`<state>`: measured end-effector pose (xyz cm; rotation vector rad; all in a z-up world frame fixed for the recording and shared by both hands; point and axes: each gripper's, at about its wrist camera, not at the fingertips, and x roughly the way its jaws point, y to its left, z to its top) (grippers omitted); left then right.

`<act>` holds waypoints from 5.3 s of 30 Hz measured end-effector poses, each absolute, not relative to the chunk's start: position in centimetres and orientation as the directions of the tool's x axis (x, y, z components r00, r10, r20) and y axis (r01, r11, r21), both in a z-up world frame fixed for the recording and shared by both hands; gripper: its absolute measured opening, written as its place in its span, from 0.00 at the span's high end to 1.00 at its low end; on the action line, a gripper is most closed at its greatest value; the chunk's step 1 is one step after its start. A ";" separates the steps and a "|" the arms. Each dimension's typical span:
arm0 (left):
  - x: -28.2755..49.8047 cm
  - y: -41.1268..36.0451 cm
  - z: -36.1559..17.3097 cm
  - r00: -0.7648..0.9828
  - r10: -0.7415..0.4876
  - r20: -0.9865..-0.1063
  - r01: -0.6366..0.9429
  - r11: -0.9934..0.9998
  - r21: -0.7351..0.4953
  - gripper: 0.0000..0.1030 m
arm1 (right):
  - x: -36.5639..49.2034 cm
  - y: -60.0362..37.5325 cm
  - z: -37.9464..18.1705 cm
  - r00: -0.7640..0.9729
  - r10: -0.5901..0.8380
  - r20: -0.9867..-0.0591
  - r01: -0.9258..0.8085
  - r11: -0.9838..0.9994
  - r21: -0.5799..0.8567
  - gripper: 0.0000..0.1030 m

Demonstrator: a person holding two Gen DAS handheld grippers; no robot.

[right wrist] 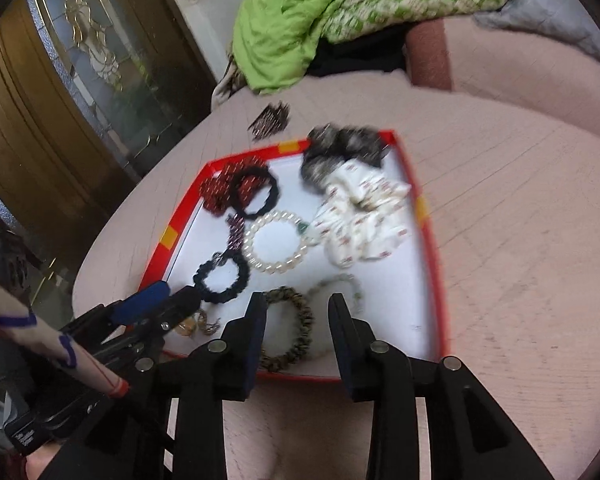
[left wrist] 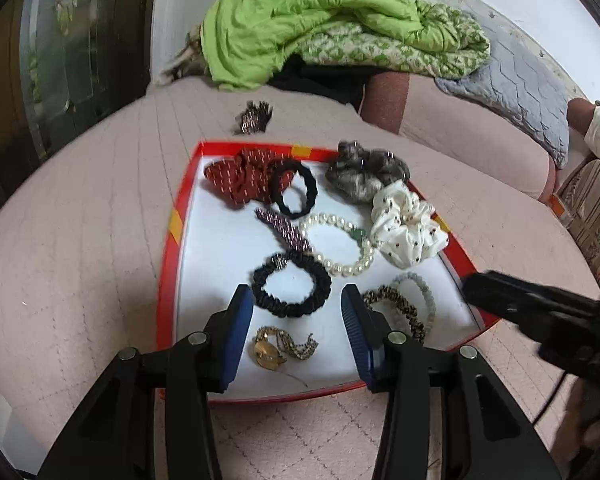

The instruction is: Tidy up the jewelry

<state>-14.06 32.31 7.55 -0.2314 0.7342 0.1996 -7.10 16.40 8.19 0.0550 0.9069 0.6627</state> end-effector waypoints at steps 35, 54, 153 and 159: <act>-29.8 26.3 16.5 0.709 0.515 -0.481 -0.531 0.840 0.117 0.00 | -24.0 8.8 16.3 0.728 0.417 -0.544 -0.511 0.859 -0.025 0.10; -28.8 28.7 11.5 0.671 0.487 -0.559 -0.544 0.836 0.077 0.00 | -23.5 10.2 14.5 0.696 0.408 -0.592 -0.520 0.854 -0.023 0.10; -28.6 29.0 11.0 0.677 0.461 -0.573 -0.529 0.847 0.057 0.00 | -22.6 9.8 12.5 0.657 0.401 -0.638 -0.517 0.856 0.006 0.10; -28.5 29.0 11.0 0.677 0.462 -0.573 -0.528 0.847 0.058 0.00 | -22.6 9.7 12.4 0.655 0.402 -0.640 -0.516 0.857 0.011 0.10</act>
